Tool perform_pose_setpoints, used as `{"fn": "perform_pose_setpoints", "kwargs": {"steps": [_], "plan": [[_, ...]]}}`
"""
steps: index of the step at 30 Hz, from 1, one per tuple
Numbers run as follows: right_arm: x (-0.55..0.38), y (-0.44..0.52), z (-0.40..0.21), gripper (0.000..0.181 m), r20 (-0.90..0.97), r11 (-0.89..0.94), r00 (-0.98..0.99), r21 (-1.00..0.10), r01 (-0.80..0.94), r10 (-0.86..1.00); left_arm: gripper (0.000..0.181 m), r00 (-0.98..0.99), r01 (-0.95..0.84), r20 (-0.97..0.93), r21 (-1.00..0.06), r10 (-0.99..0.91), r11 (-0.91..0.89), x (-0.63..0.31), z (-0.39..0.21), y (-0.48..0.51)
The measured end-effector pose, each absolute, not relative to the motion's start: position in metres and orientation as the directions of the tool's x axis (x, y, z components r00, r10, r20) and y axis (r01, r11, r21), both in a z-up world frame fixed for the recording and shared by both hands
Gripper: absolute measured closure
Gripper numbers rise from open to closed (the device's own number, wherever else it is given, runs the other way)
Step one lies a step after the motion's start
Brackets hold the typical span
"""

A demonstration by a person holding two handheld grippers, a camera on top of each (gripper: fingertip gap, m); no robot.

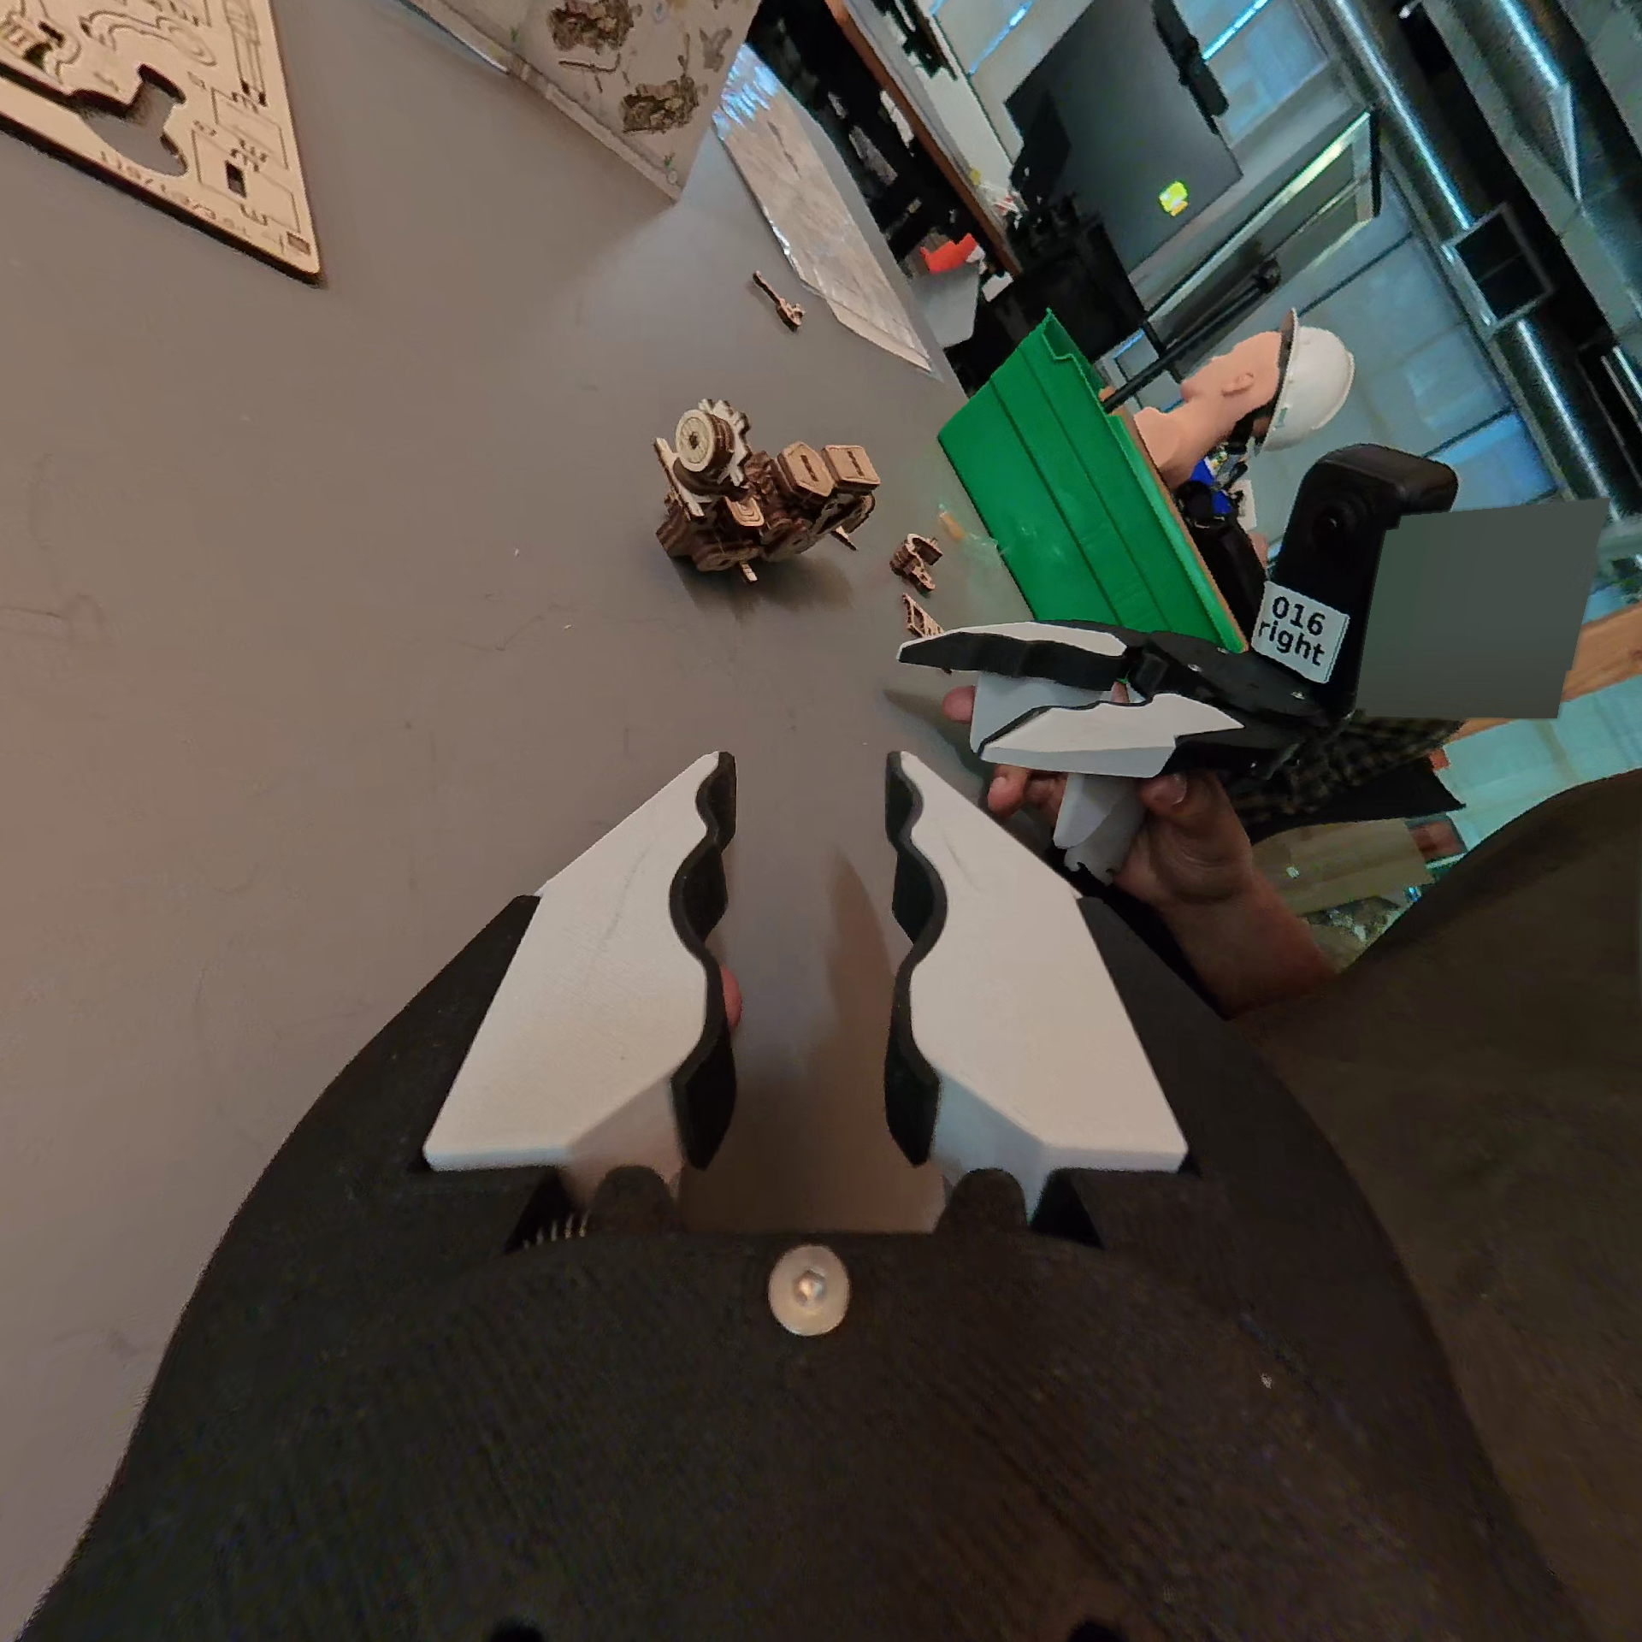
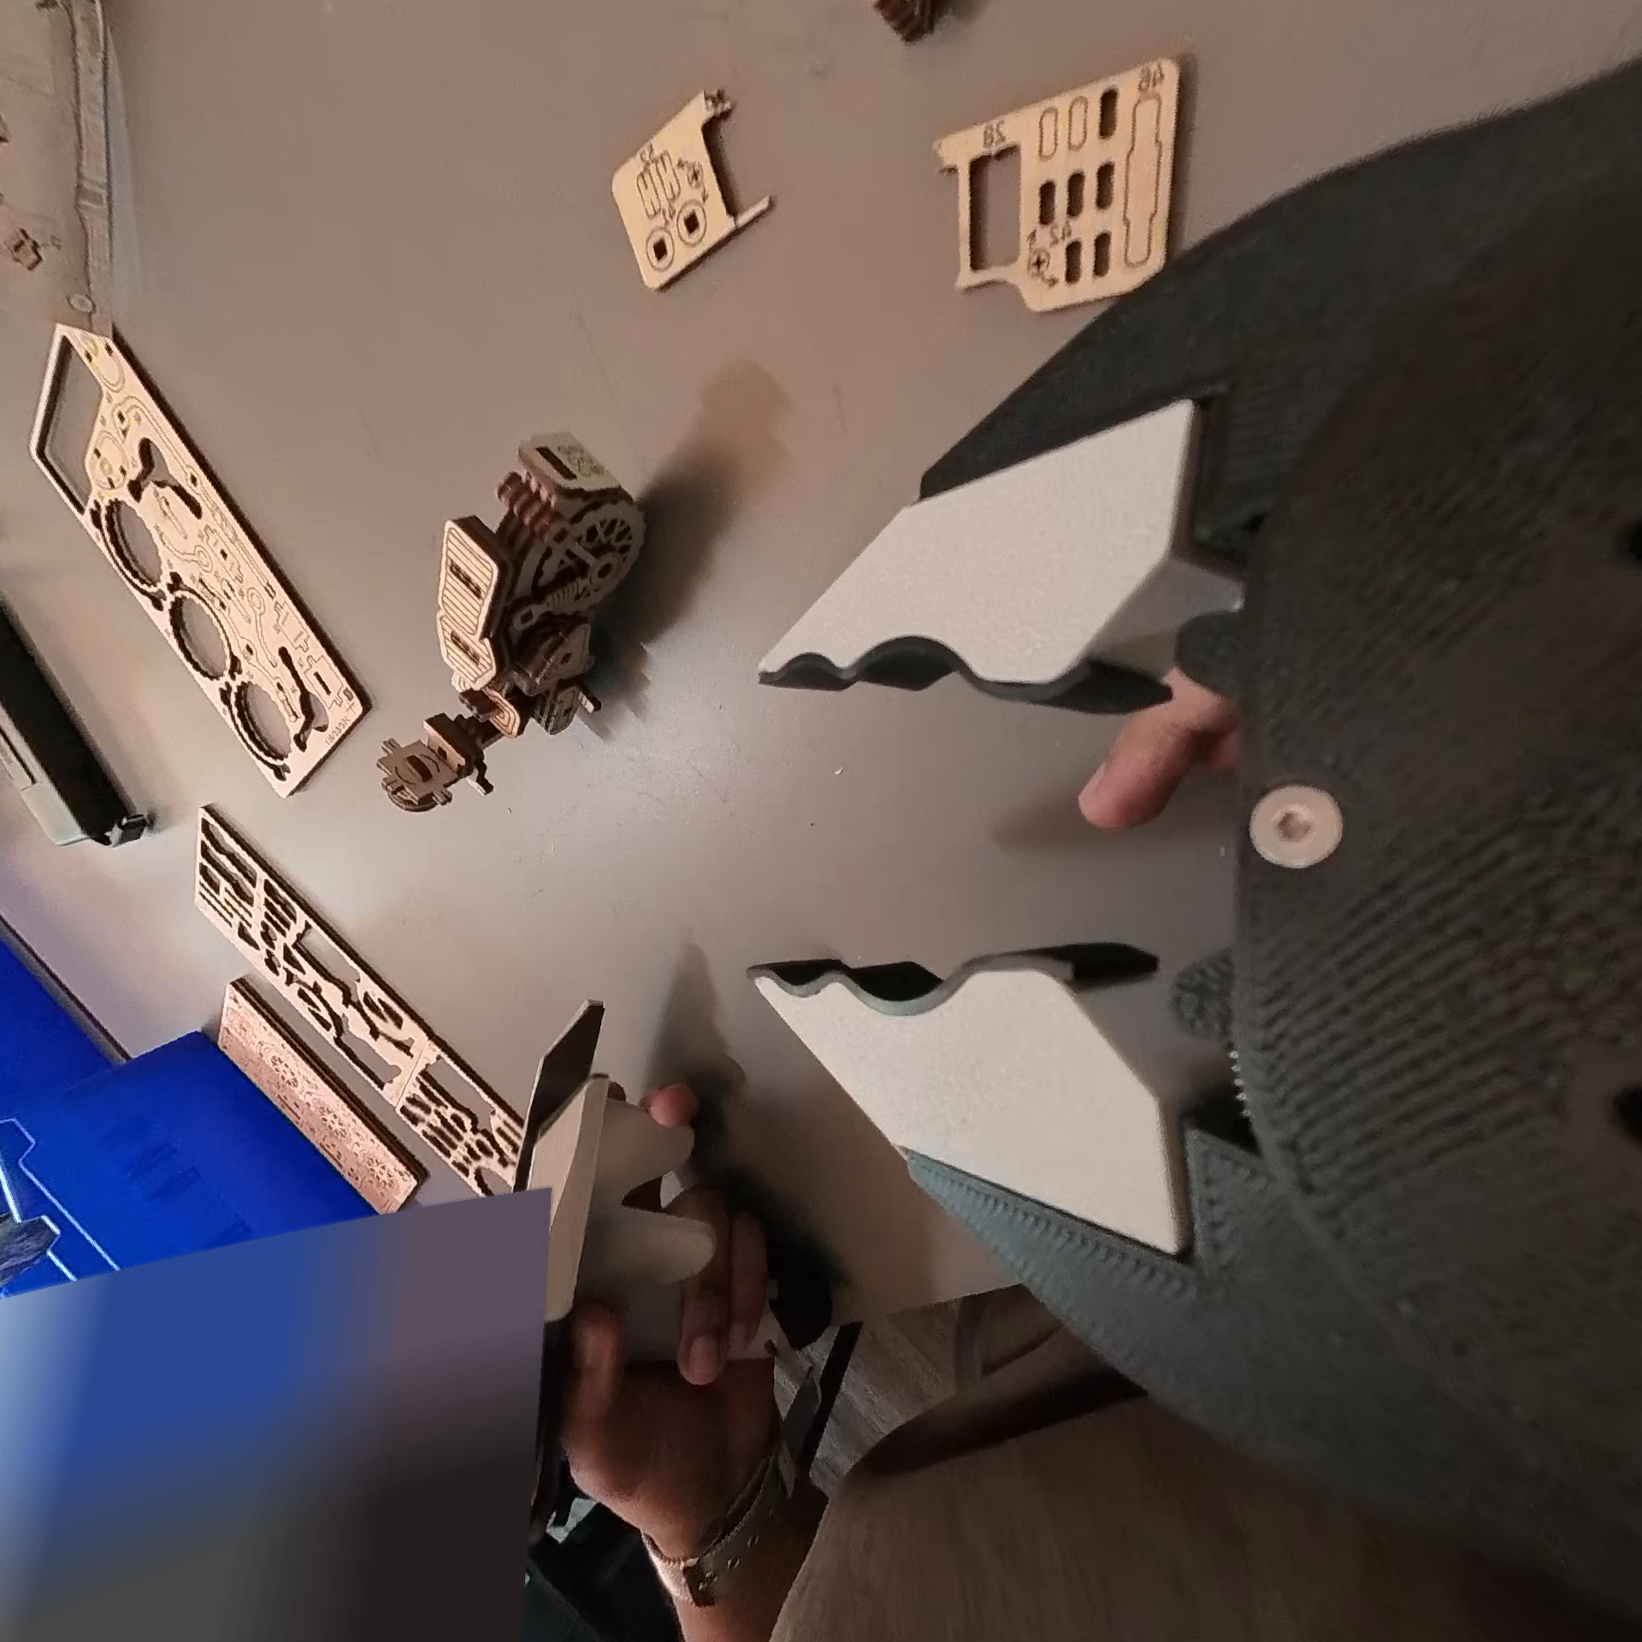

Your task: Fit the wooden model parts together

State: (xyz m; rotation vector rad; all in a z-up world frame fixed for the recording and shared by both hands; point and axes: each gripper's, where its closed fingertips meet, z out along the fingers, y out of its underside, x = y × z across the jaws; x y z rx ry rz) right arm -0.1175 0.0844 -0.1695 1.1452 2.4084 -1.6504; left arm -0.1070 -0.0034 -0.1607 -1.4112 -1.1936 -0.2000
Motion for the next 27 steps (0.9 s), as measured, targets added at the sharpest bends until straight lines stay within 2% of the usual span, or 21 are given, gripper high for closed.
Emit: {"fn": "perform_pose_setpoints", "kwargs": {"steps": [9, 17, 27], "plan": [[-0.115, 0.084, -0.169, 0.12, -0.366, 0.193, -0.743, -0.815, 0.547, 0.561, 0.145, 0.5, 0.746, 0.73, -0.636, 0.467, 0.195, -0.087, -0.157, 0.008], [-0.108, 0.082, -0.172, 0.119, -0.333, 0.229, -0.758, -0.817, 0.529, 0.561, 0.148, 0.584, 0.784, 0.739, -0.62, 0.336, 0.001, -0.048, -0.16, 0.036], [-0.09, 0.079, -0.179, 0.12, -0.203, 0.351, -0.81, -0.824, 0.445, 0.55, 0.15, 0.668, 0.713, 0.65, -0.699, 0.362, -0.059, -0.036, -0.16, 0.043]]}}
